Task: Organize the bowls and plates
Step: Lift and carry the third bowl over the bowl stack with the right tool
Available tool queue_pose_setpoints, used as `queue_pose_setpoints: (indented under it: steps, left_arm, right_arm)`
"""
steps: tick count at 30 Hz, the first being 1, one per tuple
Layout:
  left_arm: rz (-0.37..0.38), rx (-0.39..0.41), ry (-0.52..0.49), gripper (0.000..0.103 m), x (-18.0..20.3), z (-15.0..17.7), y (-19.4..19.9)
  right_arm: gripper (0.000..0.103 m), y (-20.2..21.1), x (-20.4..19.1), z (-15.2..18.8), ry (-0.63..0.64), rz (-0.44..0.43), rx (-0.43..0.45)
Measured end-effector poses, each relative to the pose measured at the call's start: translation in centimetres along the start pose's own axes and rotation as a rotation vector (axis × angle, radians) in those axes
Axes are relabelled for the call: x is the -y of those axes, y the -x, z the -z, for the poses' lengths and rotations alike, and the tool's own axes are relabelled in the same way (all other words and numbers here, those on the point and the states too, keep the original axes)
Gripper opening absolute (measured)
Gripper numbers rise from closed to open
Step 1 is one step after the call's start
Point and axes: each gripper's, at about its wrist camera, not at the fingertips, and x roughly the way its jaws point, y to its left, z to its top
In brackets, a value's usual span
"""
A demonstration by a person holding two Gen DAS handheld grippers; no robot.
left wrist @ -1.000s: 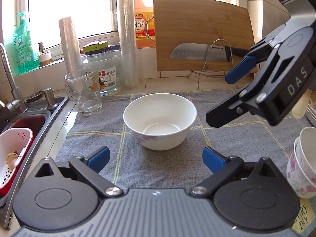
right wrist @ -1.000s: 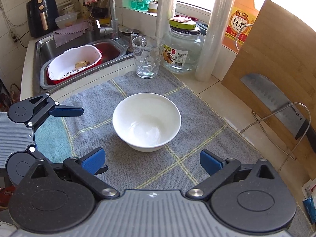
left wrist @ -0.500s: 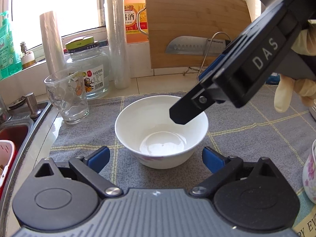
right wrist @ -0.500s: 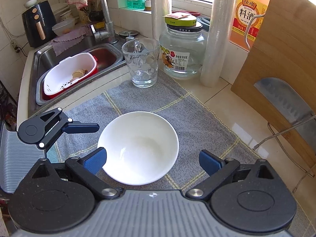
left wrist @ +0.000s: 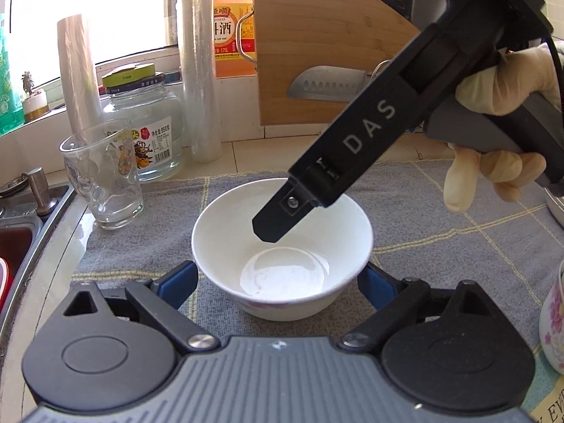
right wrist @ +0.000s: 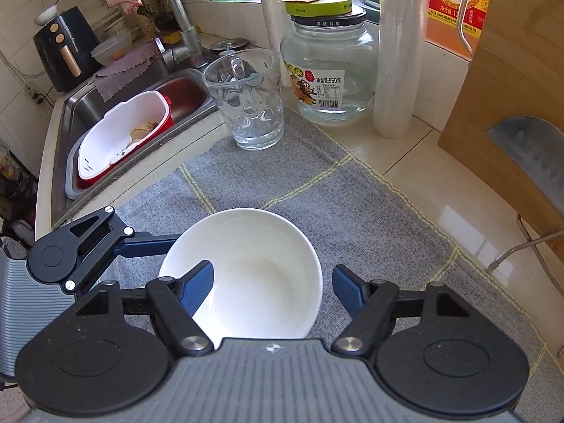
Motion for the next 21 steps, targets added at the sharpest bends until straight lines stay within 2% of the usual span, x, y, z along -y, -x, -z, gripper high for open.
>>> queue_pose_setpoints:
  steps: [7,21]
  left_arm:
    - [0.004,0.004,-0.006,0.095,0.0,-0.1,-0.1]
    - [0.003,-0.004,-0.007,0.095,-0.1,-0.2,-0.2]
  right_arm:
    - [0.069,-0.4,0.3,-0.3,-0.009,-0.029,-0.006]
    - [0.069,-1.0,0.8,-0.3,-0.056,-0.064,-0.024]
